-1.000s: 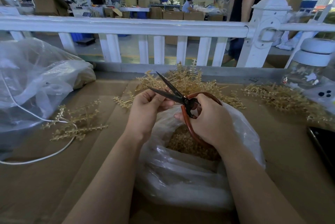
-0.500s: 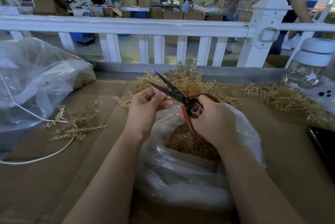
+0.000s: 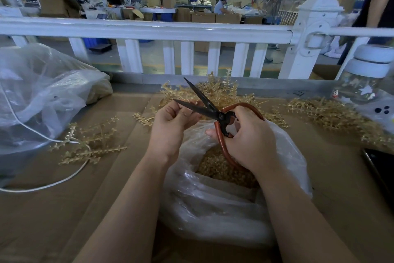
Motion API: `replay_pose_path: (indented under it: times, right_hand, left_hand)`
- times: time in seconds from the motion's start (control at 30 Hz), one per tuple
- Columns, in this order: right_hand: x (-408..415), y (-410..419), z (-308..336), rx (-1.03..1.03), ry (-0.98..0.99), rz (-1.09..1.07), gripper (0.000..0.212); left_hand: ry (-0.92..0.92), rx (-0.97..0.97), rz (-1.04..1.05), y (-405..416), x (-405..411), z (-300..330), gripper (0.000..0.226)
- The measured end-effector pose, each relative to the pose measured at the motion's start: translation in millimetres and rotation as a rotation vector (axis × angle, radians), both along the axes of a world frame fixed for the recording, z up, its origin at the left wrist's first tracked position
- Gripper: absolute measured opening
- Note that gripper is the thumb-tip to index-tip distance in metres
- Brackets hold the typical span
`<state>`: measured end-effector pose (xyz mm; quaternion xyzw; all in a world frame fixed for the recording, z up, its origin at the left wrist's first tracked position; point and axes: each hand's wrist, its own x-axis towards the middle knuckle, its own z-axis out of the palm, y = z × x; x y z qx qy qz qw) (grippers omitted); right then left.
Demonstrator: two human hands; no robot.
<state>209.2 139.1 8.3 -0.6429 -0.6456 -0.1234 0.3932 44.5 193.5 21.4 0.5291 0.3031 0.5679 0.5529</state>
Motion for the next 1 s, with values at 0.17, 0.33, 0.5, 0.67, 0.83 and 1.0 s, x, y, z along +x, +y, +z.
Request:
replay_pose_path:
  times: [0.17, 0.33, 0.5, 0.67, 0.83, 1.0]
  right_hand:
    - [1.2, 2.6, -1.8, -0.11, -0.01, -0.016, 0.062]
    - [1.8, 2.0, -1.0, -0.129, 0.009, -0.033, 0.059]
    - [2.3, 1.5, -0.3, -0.158, 0.02, -0.05, 0.063]
    - [2.8, 3.2, -1.5, -0.163, 0.029, -0.059, 0.062]
    - [3.0, 3.6, -2.8, -0.164, 0.038, -0.065, 0.061]
    - [2.8, 3.2, -2.1, -0.163, 0.059, -0.064, 0.063]
  left_hand:
    - [-0.005, 0.023, -0.024, -3.0, 1.0, 2.7, 0.022]
    - [0.025, 0.073, -0.032, -3.1, 2.0, 1.1, 0.018]
    - [-0.003, 0.074, -0.034, -1.7, 2.5, 0.1, 0.015]
    - [0.011, 0.072, -0.023, -1.4, 2.4, -0.5, 0.013]
    - [0.063, 0.111, 0.022, -2.1, 1.5, -0.1, 0.016]
    - [0.094, 0.132, 0.042, -1.6, 0.3, 0.4, 0.018]
